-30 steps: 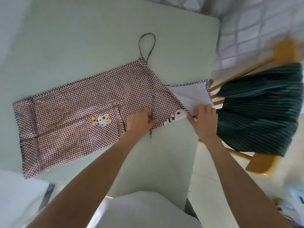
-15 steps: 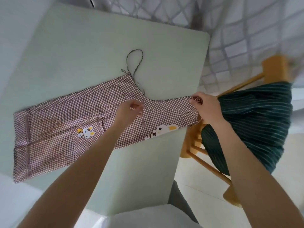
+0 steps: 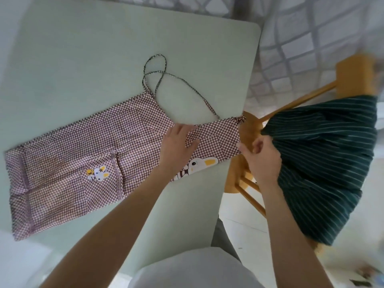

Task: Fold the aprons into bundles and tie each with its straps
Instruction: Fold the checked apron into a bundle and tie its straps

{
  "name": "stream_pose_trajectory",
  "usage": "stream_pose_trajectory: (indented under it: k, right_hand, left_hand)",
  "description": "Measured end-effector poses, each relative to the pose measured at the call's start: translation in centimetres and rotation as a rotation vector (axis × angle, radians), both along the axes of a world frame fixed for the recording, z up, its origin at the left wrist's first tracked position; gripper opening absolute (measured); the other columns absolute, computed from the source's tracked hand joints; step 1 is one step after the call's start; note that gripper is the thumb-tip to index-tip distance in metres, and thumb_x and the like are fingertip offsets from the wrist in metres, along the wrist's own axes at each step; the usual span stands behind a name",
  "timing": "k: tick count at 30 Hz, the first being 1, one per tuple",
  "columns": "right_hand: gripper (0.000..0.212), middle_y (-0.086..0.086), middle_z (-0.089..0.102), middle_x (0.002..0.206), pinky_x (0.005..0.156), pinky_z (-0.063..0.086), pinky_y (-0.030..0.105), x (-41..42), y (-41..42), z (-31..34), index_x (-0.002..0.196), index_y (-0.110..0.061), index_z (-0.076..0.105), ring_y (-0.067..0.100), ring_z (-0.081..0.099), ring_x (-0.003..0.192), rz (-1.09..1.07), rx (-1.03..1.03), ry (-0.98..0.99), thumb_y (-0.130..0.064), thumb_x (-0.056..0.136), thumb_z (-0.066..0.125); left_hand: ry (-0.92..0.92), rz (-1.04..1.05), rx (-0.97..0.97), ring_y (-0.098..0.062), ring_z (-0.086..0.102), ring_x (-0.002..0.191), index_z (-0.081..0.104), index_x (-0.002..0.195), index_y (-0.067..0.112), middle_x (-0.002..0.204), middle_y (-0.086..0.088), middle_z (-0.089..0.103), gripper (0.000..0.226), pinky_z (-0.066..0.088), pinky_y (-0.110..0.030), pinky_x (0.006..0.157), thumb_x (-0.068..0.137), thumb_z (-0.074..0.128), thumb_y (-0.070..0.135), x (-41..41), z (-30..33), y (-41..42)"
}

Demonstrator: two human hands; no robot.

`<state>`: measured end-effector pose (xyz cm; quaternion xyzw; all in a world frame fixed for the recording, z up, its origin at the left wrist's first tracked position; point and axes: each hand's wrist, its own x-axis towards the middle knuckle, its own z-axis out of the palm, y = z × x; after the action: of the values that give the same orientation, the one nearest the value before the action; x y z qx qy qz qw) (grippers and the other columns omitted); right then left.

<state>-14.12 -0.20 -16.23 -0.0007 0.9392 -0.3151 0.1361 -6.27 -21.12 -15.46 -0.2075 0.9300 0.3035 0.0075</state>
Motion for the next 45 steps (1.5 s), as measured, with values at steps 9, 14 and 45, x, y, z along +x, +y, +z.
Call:
stream_pose_trajectory:
  k: [9, 14, 45]
  right_hand:
    - [0.017, -0.003, 0.068, 0.09, 0.065, 0.04, 0.014, 2.1, 0.2, -1.9, 0.093, -0.016, 0.064, 0.011, 0.063, 0.082, -0.08, -0.162, -0.089, -0.025, 0.081, 0.071]
    - [0.018, -0.008, 0.063, 0.085, 0.062, 0.037, 0.011, 1.6, 0.6, -1.8, 0.086, -0.018, 0.06, 0.006, 0.058, 0.078, -0.07, -0.162, -0.182, -0.029, 0.079, 0.073]
    - [0.024, 0.003, 0.061, 0.105, 0.088, 0.044, 0.033, 9.8, -7.5, 1.2, 0.103, -0.014, 0.064, 0.022, 0.051, 0.101, 1.092, -0.107, 0.352, -0.011, 0.079, 0.065]
  left_hand:
    - [-0.396, -0.104, -0.212, -0.028, -0.001, 0.144, 0.018, 0.146, 0.034, 0.157, -0.004, 0.006, 0.085, 0.011, -0.057, 0.113, 0.077, 0.057, 0.064, 4.6, -2.3, 1.3]
    - [-0.391, -0.088, -0.229, -0.028, -0.004, 0.144, 0.016, 0.147, 0.034, 0.157, -0.004, 0.003, 0.086, 0.01, -0.058, 0.113, 0.077, 0.057, 0.064, 4.5, -2.5, 1.5]
    - [0.027, 0.169, -0.114, -0.025, 0.04, 0.126, 0.054, 0.124, 0.022, 0.136, -0.004, 0.046, 0.052, 0.035, -0.05, 0.102, 0.079, 0.064, 0.044, 18.0, -1.6, -3.5]
